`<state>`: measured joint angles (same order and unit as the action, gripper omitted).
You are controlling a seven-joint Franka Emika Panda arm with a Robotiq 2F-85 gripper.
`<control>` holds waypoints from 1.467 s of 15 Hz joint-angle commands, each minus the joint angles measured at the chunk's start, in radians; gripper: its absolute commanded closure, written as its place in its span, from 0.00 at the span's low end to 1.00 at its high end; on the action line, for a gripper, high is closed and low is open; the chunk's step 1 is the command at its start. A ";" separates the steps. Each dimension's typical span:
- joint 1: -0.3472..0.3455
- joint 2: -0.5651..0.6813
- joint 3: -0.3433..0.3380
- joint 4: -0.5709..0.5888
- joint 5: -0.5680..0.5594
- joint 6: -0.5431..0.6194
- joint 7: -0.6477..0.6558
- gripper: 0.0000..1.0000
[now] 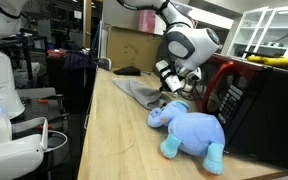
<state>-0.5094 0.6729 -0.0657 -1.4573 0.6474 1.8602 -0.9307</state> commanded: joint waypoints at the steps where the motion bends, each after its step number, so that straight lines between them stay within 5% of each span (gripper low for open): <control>1: -0.027 0.036 -0.013 0.101 0.006 -0.021 0.060 0.99; 5: -0.048 0.078 -0.026 0.156 -0.022 0.016 0.089 0.99; 6: -0.053 0.087 -0.027 0.161 -0.030 0.025 0.088 0.72; 8: -0.064 0.101 -0.023 0.175 -0.039 0.024 0.081 0.64; 17: -0.120 0.065 0.007 0.251 -0.004 -0.099 0.018 0.00; 22: -0.117 -0.048 0.020 0.110 0.038 -0.075 -0.103 0.00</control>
<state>-0.6104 0.7202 -0.0594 -1.2307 0.6493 1.7576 -0.9626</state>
